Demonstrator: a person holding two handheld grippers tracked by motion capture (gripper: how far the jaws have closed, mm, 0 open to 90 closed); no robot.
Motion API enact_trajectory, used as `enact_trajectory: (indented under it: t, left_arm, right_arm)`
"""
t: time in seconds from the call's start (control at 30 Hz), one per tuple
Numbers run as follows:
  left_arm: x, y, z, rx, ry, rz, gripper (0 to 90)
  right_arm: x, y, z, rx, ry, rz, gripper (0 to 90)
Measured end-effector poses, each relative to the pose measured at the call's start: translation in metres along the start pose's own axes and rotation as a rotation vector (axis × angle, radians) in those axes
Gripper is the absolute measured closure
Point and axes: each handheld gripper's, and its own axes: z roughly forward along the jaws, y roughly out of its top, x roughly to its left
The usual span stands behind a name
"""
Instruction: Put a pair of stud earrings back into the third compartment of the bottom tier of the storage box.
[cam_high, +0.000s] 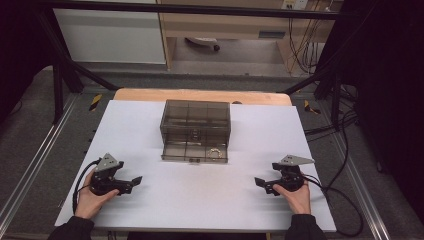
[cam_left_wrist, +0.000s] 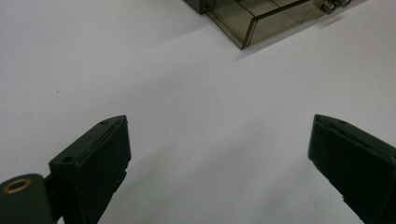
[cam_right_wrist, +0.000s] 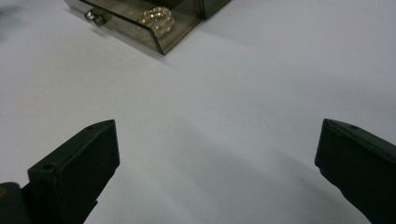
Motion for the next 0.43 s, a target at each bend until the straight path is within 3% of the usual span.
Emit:
enact_trajectory:
  t: [0.43]
  left_arm:
    - [-0.0018,-0.0002,0.0008,0.008,-0.009,0.013,5.9]
  right_arm:
    - [-0.0035,-0.0079,-0.0030,0.004,-0.001,0.001,0.8]
